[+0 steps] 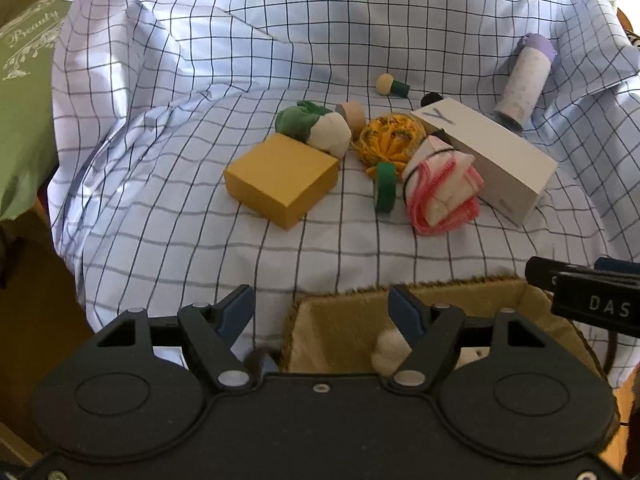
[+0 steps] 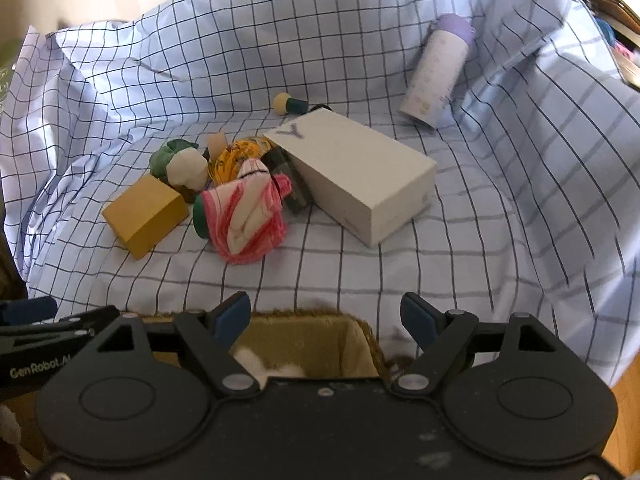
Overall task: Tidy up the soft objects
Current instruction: 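Reach the right gripper to the black knob while the left gripper approaches the wooden ball toy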
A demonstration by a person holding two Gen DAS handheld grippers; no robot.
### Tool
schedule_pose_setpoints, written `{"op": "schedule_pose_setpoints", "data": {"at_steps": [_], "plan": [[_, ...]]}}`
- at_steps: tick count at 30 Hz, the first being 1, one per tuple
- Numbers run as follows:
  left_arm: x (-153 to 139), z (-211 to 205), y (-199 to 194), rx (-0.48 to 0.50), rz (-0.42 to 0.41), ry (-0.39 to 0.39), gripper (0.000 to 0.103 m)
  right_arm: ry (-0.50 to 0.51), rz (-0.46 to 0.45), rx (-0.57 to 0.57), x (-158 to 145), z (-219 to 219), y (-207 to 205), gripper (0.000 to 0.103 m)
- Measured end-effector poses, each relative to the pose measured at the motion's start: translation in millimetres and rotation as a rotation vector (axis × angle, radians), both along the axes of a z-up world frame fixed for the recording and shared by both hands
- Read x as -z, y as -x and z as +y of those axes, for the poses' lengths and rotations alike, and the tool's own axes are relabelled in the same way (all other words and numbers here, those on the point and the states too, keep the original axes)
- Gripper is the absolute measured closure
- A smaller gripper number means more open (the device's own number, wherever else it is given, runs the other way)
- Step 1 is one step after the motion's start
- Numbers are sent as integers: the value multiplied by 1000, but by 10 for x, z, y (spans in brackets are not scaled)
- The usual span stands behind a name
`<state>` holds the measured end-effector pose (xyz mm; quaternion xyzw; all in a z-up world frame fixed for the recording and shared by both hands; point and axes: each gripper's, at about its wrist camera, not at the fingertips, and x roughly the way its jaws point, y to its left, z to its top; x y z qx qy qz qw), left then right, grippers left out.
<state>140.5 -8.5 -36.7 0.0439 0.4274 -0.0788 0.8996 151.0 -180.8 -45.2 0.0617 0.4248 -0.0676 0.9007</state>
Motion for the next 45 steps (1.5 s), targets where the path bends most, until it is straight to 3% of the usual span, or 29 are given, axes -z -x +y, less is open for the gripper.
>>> {"op": "schedule_pose_setpoints", "data": {"at_steps": [17, 24, 30, 38, 45], "plan": [[56, -2, -719, 31, -15, -48, 32, 52, -37, -67, -73, 36, -872, 20], [32, -36, -1034, 58, -32, -45, 32, 100, -115, -46, -97, -79, -1455, 20], [-7, -41, -1315, 68, -54, -42, 31, 75, -153, 11, -39, -285, -2070, 20], [59, -62, -1530, 74, -25, -42, 31, 31, -70, 46, 360, -444, -2913, 20], [100, -43, -1649, 63, -1, -43, 31, 38, -2, 35, 584, -421, -3286, 23]]}}
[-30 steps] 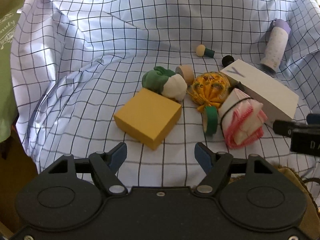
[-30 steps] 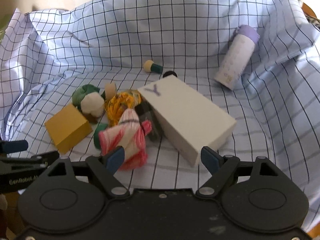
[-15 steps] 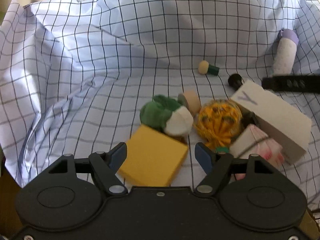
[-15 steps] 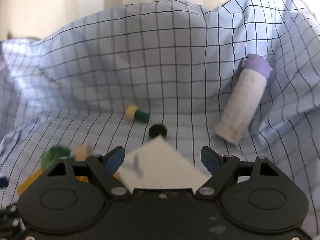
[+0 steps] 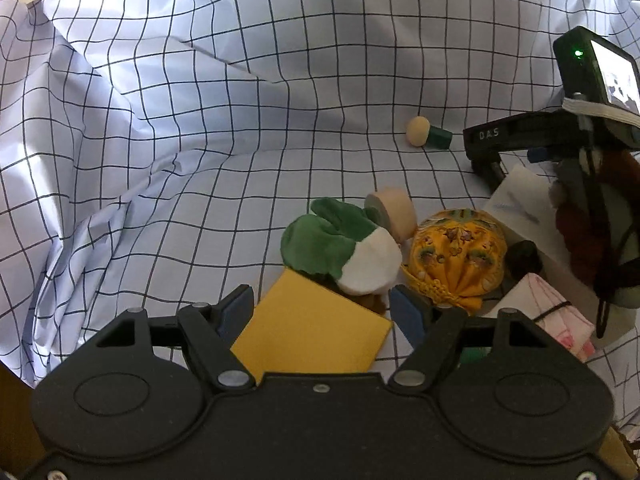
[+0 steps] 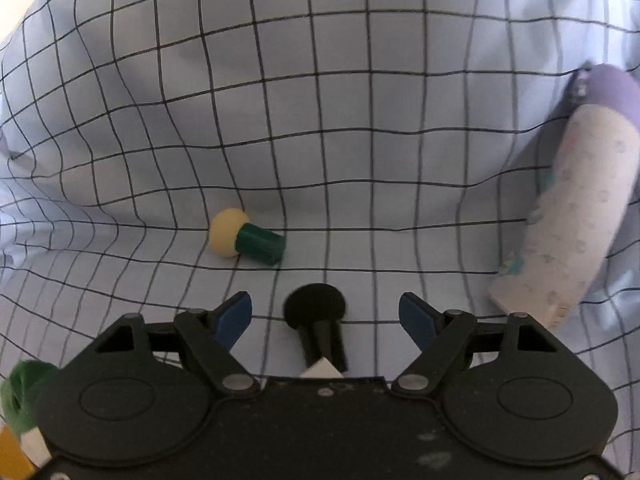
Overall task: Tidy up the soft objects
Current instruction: 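Reach the right gripper to the black knob while the left gripper approaches the wooden ball toy, then grasp the black knob with the right gripper while the left gripper grasps the wooden ball toy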
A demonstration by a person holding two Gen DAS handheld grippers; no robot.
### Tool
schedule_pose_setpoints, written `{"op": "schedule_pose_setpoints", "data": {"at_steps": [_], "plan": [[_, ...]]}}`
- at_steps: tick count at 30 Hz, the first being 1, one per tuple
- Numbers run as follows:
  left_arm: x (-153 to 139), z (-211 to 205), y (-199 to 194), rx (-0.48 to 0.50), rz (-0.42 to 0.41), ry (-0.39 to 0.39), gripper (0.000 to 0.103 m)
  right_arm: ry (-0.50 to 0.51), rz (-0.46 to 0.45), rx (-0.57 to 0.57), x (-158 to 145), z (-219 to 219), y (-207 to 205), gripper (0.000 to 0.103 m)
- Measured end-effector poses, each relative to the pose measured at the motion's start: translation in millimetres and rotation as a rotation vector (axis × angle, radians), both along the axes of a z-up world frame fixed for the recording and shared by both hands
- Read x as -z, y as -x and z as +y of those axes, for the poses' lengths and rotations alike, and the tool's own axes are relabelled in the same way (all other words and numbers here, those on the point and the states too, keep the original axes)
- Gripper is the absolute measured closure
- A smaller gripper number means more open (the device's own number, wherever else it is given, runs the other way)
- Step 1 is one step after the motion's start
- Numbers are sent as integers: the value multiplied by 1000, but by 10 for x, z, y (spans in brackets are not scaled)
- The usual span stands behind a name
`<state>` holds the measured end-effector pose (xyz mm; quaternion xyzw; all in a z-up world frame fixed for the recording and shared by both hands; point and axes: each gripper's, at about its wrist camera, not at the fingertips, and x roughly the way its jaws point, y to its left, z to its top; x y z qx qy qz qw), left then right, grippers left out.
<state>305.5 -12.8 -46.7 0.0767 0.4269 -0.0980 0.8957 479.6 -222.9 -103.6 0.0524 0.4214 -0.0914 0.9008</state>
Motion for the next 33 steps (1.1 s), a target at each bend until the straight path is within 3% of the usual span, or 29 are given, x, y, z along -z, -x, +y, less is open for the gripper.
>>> {"op": "schedule_pose_setpoints", "data": {"at_steps": [4, 6, 8, 10, 16, 21, 27, 33], "plan": [[4, 1, -84, -12, 17, 14, 31, -2, 43, 16, 65, -10, -121, 29], [-4, -16, -120, -14, 17, 16, 31, -27, 96, 33, 151, -46, -188, 50], [-19, -52, -156, -14, 11, 11, 31, -52, 144, 32, 226, -85, -228, 58], [-40, -87, -203, -12, 5, 8, 31, -56, 125, 36, 218, -97, -208, 68], [-97, -257, -480, -11, 6, 14, 31, -185, 33, 98, 184, -319, -49, 69], [-118, -531, -761, 22, -10, -17, 31, -346, -185, 200, 88, -605, 220, 69], [-50, -906, -1082, 77, -24, -27, 31, -351, -333, 264, 13, -672, 464, 69], [82, -1234, -1332, 142, -57, -44, 31, -337, -370, 280, -26, -680, 544, 69]]}}
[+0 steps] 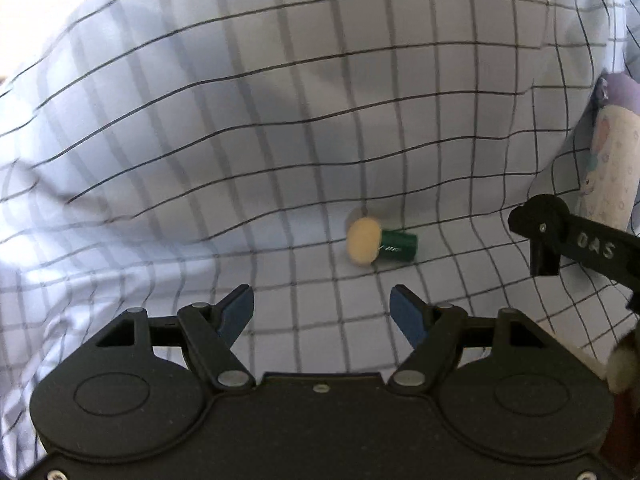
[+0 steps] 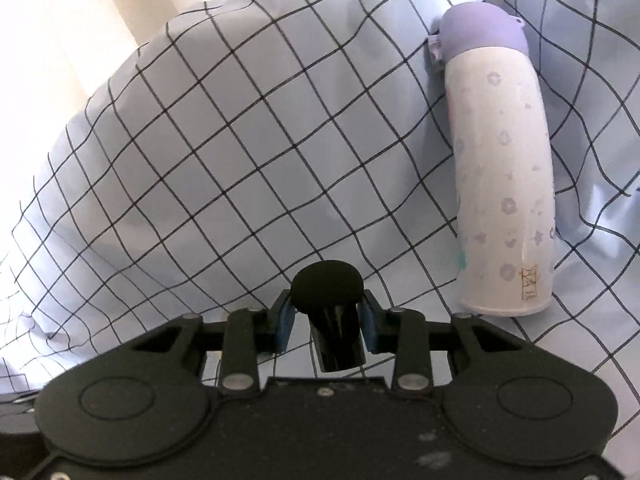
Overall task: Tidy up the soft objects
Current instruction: 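Grasp the black knob with the right gripper while the left gripper grasps the wooden ball toy, then carry both held toys over the basket and open both grippers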
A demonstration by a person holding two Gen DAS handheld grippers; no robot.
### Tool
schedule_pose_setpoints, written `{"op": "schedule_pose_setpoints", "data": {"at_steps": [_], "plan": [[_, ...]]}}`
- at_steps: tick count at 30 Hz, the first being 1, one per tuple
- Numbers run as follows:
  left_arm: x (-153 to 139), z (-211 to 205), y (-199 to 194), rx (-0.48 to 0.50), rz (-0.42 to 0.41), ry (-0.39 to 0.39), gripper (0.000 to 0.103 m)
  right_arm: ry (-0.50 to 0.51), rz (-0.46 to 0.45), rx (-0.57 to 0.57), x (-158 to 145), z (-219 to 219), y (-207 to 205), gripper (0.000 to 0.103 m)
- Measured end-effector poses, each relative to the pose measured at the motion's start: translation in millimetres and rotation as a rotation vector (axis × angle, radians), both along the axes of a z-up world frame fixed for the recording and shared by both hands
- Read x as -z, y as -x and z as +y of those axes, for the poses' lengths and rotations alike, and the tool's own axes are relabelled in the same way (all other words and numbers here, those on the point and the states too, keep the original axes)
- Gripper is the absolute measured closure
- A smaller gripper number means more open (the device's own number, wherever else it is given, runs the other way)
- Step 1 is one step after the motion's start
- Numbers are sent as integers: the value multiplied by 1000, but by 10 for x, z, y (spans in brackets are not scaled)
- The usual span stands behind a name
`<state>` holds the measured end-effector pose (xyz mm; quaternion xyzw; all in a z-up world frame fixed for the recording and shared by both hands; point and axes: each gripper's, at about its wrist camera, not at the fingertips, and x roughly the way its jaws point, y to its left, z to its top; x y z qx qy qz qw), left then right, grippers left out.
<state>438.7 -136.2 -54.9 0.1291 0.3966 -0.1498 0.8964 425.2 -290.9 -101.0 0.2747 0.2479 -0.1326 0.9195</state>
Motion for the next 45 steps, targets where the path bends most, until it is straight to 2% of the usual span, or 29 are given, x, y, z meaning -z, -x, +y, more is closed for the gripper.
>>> {"op": "schedule_pose_setpoints", "data": {"at_steps": [5, 11, 25, 26, 28, 29, 33, 37, 41, 45], "plan": [[111, -251, -149, 72, -3, -20, 31, -39, -8, 18, 28, -75, 3, 69], [230, -485, -271, 134, -10, -60, 31, -31, -8, 25, 52, -29, 22, 69], [520, -717, -533, 89, 52, -60, 31, -10, 0, 14, 53, -3, -7, 69], [524, -727, -552, 87, 56, -59, 33, -10, 1, 13, 54, -1, -10, 69], [522, -642, -576, 87, 74, -41, 48, -11, 2, 14, 57, -4, -13, 69], [516, -620, -552, 82, 82, -31, 48, -12, 2, 15, 59, -5, -13, 69], [408, -478, -452, 33, 42, -3, 49, -11, 2, 18, 63, -10, -13, 69], [125, -321, -271, -28, 1, 31, 49, -6, 4, 24, 64, -3, -19, 69], [-158, -110, 38, -77, -38, 56, 48, 2, 4, 25, 67, 5, -18, 69], [-354, 94, 445, -75, -59, 75, 48, 17, 6, 25, 64, 16, -21, 69]]}}
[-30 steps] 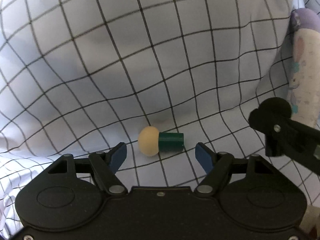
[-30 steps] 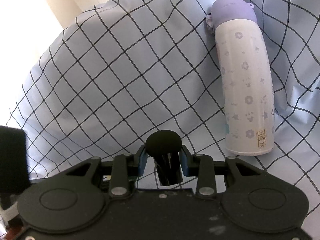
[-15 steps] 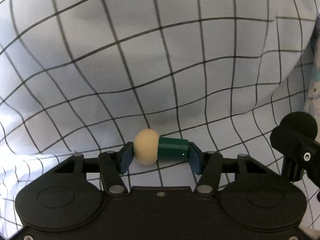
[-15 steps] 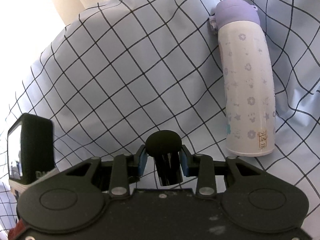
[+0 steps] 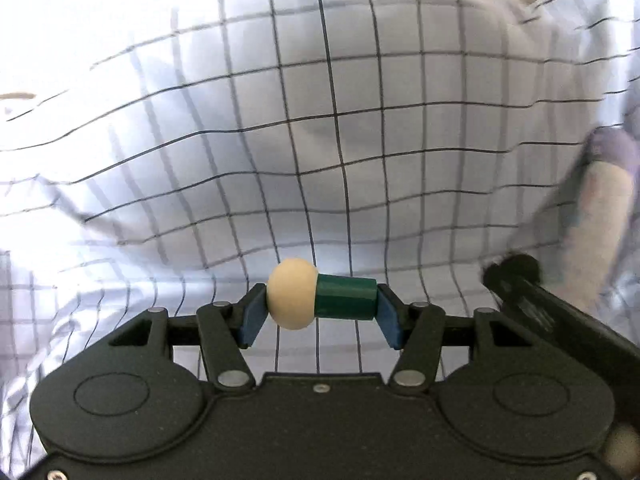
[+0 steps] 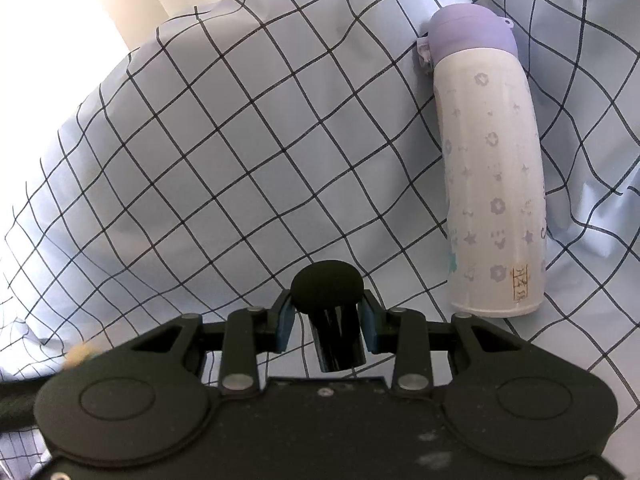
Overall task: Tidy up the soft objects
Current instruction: 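Carry both held toys over the basket and open both grippers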
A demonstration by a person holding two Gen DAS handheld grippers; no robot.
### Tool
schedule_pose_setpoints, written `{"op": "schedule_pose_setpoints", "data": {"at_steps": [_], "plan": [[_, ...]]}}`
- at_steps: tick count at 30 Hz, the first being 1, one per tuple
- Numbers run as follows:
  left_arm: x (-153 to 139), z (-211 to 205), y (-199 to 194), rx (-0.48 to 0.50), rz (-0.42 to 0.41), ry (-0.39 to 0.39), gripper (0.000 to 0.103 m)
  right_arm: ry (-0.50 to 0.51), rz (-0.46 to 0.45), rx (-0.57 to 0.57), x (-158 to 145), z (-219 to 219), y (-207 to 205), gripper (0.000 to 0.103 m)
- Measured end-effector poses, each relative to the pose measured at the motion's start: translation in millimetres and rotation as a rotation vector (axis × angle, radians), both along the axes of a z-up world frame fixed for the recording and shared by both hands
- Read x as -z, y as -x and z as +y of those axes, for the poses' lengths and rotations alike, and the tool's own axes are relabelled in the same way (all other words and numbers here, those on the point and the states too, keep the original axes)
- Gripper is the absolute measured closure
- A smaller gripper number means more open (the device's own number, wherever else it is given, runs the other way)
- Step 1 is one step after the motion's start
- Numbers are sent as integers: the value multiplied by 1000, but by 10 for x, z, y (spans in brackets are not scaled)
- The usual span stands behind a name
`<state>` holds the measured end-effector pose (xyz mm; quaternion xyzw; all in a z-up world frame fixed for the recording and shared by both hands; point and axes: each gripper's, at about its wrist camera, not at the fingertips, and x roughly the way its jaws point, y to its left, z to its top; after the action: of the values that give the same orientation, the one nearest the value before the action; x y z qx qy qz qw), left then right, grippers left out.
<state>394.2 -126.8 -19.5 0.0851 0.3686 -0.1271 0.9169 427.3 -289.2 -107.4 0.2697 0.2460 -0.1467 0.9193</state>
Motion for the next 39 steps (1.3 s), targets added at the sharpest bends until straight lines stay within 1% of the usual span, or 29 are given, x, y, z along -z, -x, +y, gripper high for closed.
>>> {"op": "schedule_pose_setpoints", "data": {"at_steps": [4, 5, 7, 9, 11, 13, 15, 18, 22, 24, 28, 30, 33, 36, 39], "plan": [[-105, 240, 467, -7, -14, -23, 48, 35, 4, -1, -12, 41, -1, 69], [-116, 319, 605, -4, -9, -21, 48, 44, 5, -2, -14, 51, 2, 69], [-184, 405, 762, 1, 3, -13, 48, 61, 5, -2, -22, 69, 11, 69], [-151, 459, 946, 2, -2, -45, 48, 76, 7, -3, -27, 82, 5, 69], [-145, 538, 1201, -4, -33, -83, 48, 82, 5, -7, -28, 92, 9, 69], [-130, 556, 1339, -8, -48, -96, 48, 81, 5, -8, -27, 97, 10, 69], [-163, 650, 1554, -9, -39, -84, 48, 74, 6, -10, -25, 88, 7, 69], [-182, 777, 1802, -27, -14, -31, 48, 65, 10, -10, -23, 72, -1, 69], [-157, 878, 2098, -46, 0, 12, 48, 63, 32, -11, -27, 70, -52, 69], [-123, 909, 2217, -46, 17, 28, 48, 76, 52, -20, -36, 91, -96, 69], [-53, 981, 2443, -64, 42, 36, 48, 104, 105, -11, -63, 133, -147, 69], [-15, 1052, 2526, -79, 56, 53, 48, 147, 138, -6, -94, 180, -138, 69], [19, 1146, 2630, -103, 65, 62, 48, 222, 153, -28, -189, 280, 2, 69], [23, 1230, 2706, -128, 66, 72, 48, 225, 124, -71, -345, 355, 272, 69], [5, 1272, 2776, -147, 59, 77, 48, 217, 76, -108, -551, 412, 644, 69]]}}
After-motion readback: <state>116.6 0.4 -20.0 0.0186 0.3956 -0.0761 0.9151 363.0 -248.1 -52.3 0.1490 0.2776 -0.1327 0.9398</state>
